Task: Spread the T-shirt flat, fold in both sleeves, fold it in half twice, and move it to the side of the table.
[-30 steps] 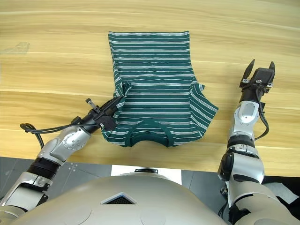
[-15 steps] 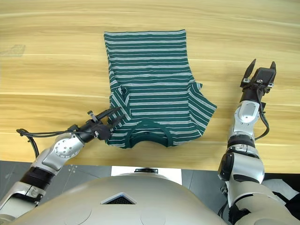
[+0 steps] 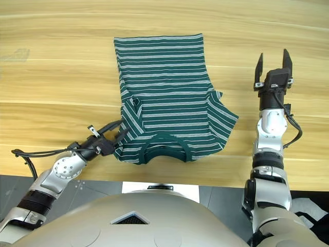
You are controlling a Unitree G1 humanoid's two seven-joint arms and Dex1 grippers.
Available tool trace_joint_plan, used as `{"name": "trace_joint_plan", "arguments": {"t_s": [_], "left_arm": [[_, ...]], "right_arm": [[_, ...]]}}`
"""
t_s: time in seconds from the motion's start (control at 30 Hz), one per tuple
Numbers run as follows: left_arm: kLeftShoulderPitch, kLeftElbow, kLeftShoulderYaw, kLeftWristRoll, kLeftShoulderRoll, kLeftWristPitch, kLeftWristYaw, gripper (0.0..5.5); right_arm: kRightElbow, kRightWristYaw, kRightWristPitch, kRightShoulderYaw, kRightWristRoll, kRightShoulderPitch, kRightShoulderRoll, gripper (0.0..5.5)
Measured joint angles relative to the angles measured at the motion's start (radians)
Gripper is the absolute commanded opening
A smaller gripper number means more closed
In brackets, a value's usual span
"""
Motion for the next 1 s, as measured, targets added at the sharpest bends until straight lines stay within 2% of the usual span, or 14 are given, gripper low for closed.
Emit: {"name": "trace_joint_plan", "arguments": {"t_s": [0.13,0.23,0.3,0.37,0.43,0.6,0.77,1.0], "left_arm": [[-0.004,0.014,0.007,0.001,0.000,-0.001,0.016,1.38],[0.002,0.014,0.011,0.002,0.001,-0.003,0.025,1.38],[0.026,0.007,0.038,-0.002,0.007,-0.002,0.024,1.38],[0.104,-0.050,0.082,-0.085,0.044,0.017,-0.014,1.38],[0.168,-0.143,0.100,-0.203,0.025,0.010,-0.037,1.38],[0.106,-0.300,0.200,-0.298,-0.070,0.047,-0.021,1.38],[0.013,-0.347,0.386,-0.351,-0.109,0.140,0.037,1.38],[-0.028,-0.348,0.417,-0.289,-0.180,0.187,0.047,1.38]], "right_arm": [[-0.113,0.086,-0.015,-0.003,-0.026,0.125,-0.118,2.73],[-0.124,0.047,-0.043,-0.034,-0.206,0.204,-0.277,2.73],[-0.160,0.045,-0.087,-0.012,-0.322,0.269,-0.352,2.73],[-0.190,0.086,-0.122,0.018,-0.400,0.345,-0.431,2.73],[-0.188,0.092,-0.139,0.039,-0.489,0.413,-0.502,2.73],[-0.181,-0.078,-0.142,0.108,-0.672,0.409,-0.512,2.73],[-0.167,-0.246,-0.150,0.182,-0.781,0.365,-0.509,2.73],[-0.121,-0.410,-0.156,0.316,-0.870,0.240,-0.448,2.73]]}}
